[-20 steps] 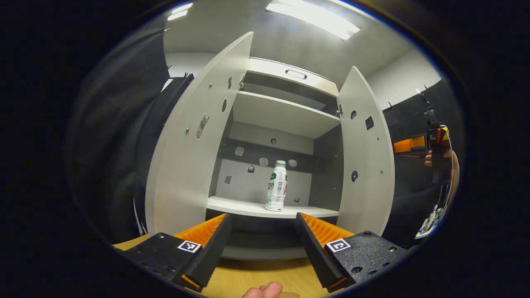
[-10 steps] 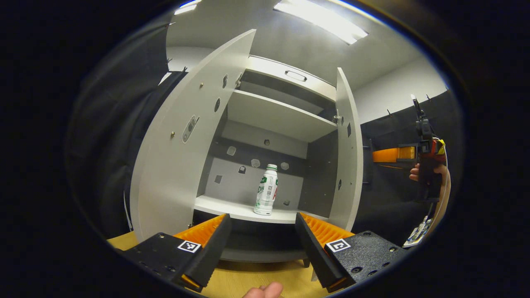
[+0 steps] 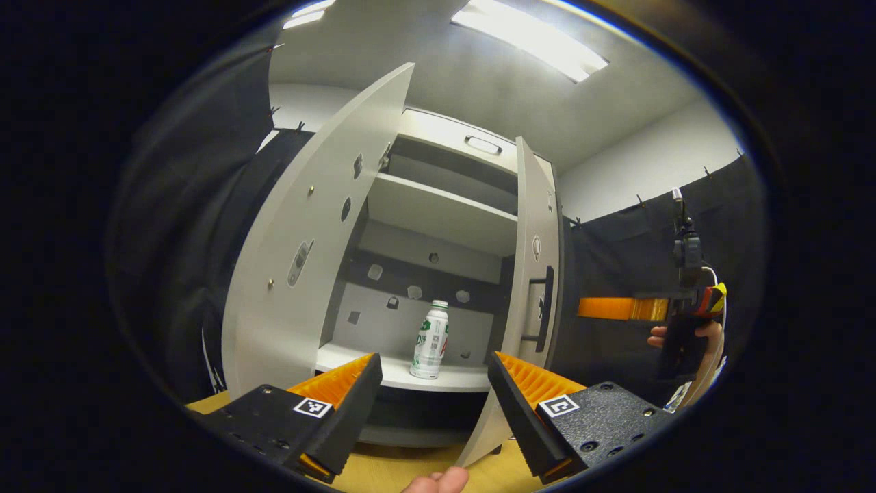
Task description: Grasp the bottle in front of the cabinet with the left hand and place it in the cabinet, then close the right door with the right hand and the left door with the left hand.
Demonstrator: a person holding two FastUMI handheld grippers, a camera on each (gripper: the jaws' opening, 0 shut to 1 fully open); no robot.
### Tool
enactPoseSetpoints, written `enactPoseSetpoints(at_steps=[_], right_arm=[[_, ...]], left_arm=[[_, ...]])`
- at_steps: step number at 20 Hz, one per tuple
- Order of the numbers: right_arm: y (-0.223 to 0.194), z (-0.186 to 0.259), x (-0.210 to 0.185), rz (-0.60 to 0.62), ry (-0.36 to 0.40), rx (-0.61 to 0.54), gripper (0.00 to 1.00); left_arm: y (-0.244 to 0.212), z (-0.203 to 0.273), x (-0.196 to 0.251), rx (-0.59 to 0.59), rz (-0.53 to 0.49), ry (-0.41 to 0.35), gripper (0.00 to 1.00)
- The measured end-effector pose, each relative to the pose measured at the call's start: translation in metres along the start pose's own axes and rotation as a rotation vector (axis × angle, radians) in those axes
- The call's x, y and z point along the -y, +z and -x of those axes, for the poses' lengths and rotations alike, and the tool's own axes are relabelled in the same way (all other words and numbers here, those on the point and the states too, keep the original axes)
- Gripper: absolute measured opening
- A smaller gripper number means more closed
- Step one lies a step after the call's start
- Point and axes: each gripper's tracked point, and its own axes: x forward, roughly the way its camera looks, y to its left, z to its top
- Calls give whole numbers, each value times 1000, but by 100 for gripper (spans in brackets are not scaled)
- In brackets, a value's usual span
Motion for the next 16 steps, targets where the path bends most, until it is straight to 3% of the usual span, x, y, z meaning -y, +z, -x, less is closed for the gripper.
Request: enactPoseSetpoints(at_steps=[1,6,8,12,14,16], right_arm=[[-1,1,4,0,-6,1,97],[-4,10,19,-33,-13,23,97],[-7,12,25,-40,-20,24,97],[-16,12,36,-38,-42,16,97],[-20,12,39,-45,-49,15,97],[-25,14,42,-49,-61,9,97]], left_arm=[[13,2,0,17,-9,15,92],[61,32,-23,14,27,142,97],[87,49,-41,49,-8,191,97],[151,101,-99,205,-139,393,94],[165,118,-115,246,-137,470,91],[160,116,-131,239,-115,502,94]])
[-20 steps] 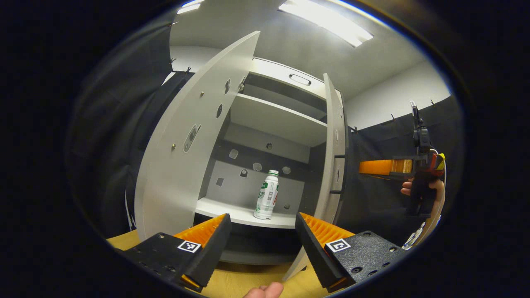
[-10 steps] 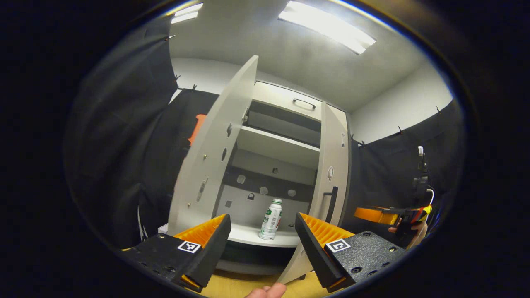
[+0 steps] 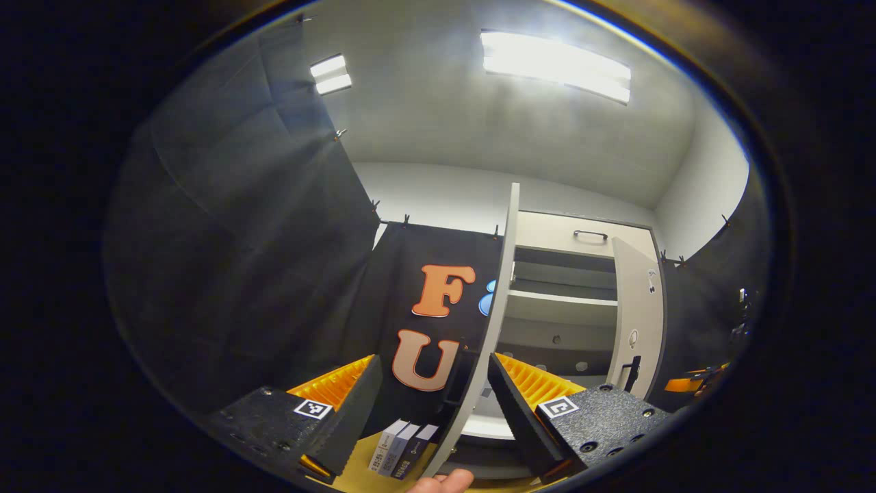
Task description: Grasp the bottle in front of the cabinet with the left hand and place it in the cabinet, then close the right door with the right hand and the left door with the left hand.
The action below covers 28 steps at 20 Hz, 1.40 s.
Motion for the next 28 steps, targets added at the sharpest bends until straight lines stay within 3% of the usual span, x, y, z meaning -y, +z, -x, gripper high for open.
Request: enactPoseSetpoints(at_steps=[7,14,20,21,27,28], right_arm=[[0,18,6,6,-27,14,97],[12,38,12,22,-59,53,97],[21,51,15,37,-74,84,97],[22,53,16,38,-78,92,97],[19,64,18,36,-81,93,97],[17,65,18,37,-81,88,97]], left_arm=[[-49,-71,-43,-70,-69,78,94],[-100,-116,-32,-172,-93,31,94],[-95,-110,-19,-166,-71,19,92],[-96,-108,-11,-174,-67,2,87],[-102,-96,34,-220,-46,-133,90],[-103,-95,41,-223,-44,-150,86]])
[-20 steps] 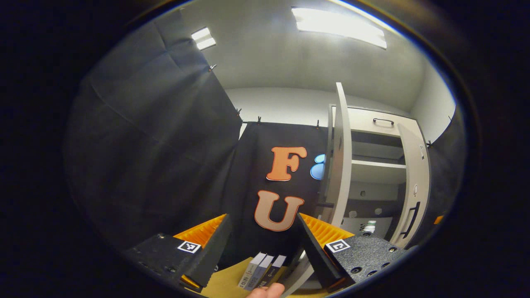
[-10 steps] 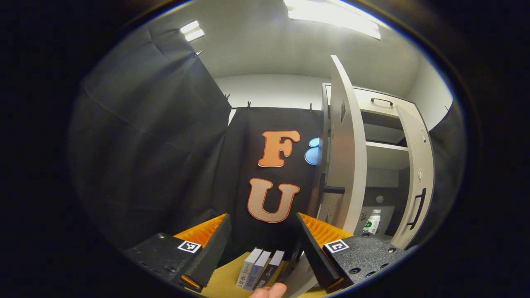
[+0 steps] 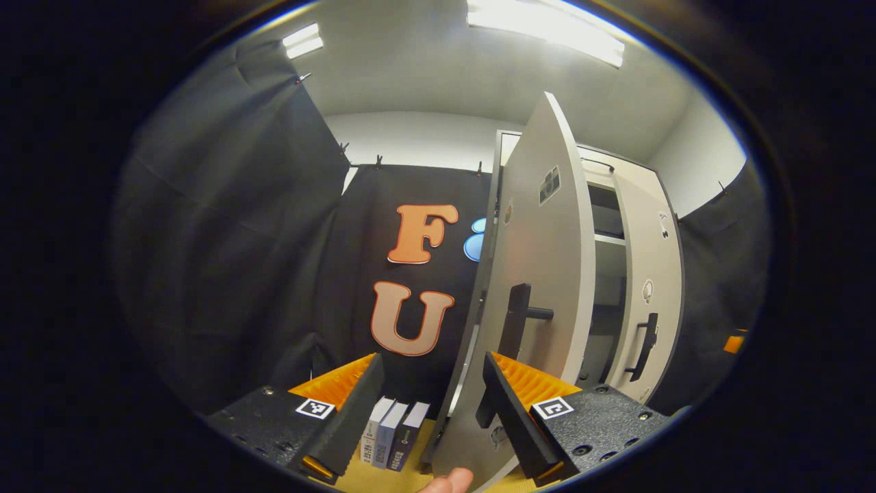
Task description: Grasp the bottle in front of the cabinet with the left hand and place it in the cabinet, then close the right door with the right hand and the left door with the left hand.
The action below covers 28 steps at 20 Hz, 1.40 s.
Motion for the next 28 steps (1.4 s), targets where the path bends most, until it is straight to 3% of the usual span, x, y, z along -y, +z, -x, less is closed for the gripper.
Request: enactPoseSetpoints(at_steps=[1,2,5,11,14,16,28], right_arm=[[-2,2,0,2,0,-5,97],[-3,2,0,4,0,-9,97],[-5,4,0,4,-3,-15,97],[-7,1,0,-7,-1,-10,97],[-14,-3,2,-7,-1,-29,97],[-18,-3,1,-6,3,-38,97],[-22,5,2,41,-1,-38,97]], left_arm=[[-1,0,7,-1,4,-16,90],[-2,-1,13,-6,8,-33,85],[-8,-4,32,-29,32,-91,90],[-17,-19,81,-75,4,-200,86],[-26,-23,111,-107,26,-271,96],[-35,-22,124,-121,31,-311,91],[-72,-55,171,-167,0,-363,94]])
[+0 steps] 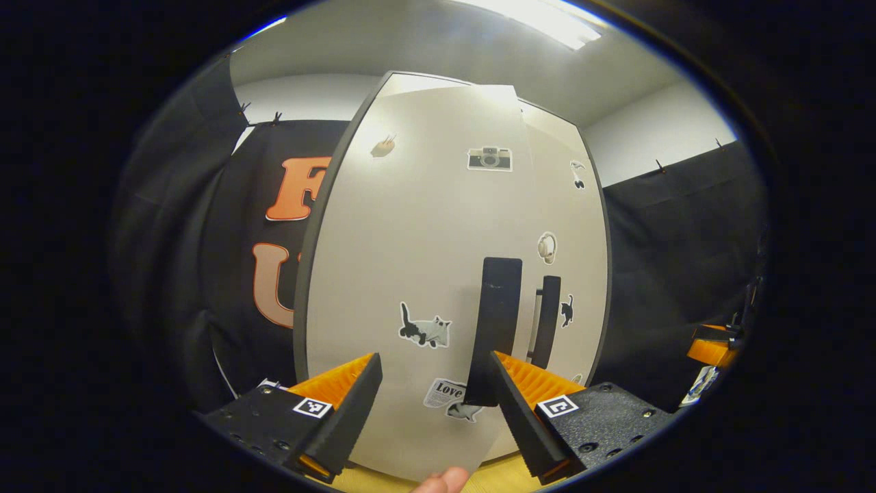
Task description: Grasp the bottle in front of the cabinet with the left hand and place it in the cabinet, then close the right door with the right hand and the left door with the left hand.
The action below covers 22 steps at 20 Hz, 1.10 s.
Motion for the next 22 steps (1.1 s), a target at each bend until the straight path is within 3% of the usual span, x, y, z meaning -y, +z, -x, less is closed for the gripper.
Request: enactPoseSetpoints(at_steps=[6,15,22], right_arm=[[0,3,-4,17,8,4,97],[1,9,0,31,-5,-2,97],[0,8,-5,17,7,-19,97]], left_arm=[[-6,-21,9,-11,-19,-23,97],[-6,-53,18,-19,0,-34,94],[-9,-35,17,-33,59,-40,94]])
